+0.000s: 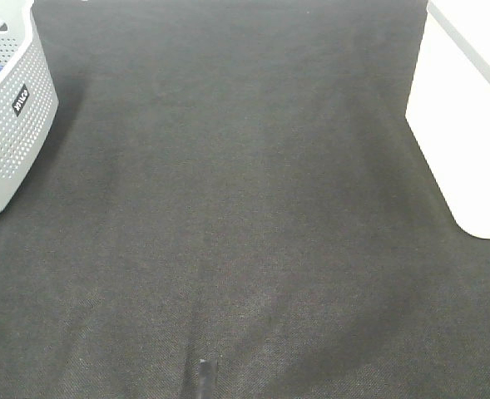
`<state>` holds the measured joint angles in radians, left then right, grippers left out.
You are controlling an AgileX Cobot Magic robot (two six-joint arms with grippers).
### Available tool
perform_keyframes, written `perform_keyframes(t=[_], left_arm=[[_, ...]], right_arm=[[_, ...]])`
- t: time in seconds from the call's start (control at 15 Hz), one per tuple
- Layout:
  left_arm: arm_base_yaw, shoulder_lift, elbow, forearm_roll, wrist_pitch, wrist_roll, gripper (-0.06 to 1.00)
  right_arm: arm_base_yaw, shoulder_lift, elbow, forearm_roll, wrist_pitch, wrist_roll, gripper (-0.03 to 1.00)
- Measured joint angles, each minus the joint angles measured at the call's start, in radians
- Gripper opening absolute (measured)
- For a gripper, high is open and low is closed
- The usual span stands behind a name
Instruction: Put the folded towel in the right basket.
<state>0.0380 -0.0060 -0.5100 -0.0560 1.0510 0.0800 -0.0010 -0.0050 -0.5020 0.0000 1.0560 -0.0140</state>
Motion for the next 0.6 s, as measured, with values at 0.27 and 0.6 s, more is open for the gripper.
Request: perform_keyframes(t=[0.27,0.6], left_arm=[[0.000,0.000,0.000,0.000,0.000,0.000,0.99],[0.000,0.000,0.000,0.000,0.000,0.000,0.99]], right_arm=[[0.000,0.000,0.000,0.000,0.000,0.000,0.96],[0.000,0.000,0.000,0.000,0.000,0.000,0.96]])
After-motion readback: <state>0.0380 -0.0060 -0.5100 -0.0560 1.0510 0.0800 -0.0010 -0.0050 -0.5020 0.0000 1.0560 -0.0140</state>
